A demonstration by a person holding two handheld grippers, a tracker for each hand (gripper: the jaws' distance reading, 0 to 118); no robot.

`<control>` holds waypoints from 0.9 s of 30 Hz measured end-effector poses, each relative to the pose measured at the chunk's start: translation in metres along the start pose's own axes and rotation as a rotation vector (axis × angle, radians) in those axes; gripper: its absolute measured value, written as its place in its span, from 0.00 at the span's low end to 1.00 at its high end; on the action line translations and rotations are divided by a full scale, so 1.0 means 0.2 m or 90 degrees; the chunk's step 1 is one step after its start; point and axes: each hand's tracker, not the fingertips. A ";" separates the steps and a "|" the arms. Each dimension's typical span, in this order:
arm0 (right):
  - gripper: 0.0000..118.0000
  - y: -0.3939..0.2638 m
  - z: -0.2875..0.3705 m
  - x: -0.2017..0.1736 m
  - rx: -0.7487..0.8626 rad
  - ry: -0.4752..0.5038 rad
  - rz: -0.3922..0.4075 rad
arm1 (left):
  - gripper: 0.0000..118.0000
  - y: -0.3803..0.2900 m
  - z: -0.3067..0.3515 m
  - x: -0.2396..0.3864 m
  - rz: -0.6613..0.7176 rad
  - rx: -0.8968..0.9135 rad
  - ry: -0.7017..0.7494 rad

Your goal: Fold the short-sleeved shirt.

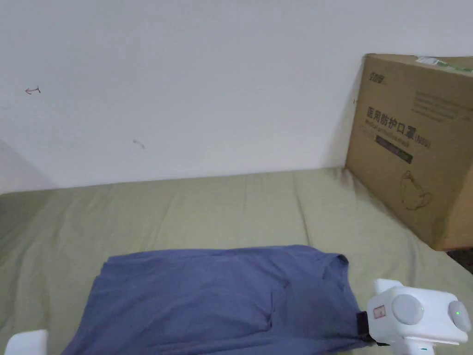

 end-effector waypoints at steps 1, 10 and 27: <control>0.03 -0.09 0.03 0.03 -0.004 0.001 -0.004 | 0.02 -0.08 0.05 -0.03 -0.002 -0.005 -0.003; 0.03 -0.88 0.38 0.22 -0.031 0.013 -0.041 | 0.02 -0.77 0.54 -0.17 -0.020 -0.033 0.000; 0.56 -1.13 0.60 0.27 0.028 -0.011 -0.002 | 0.63 -0.92 0.77 -0.25 0.013 -0.006 -0.031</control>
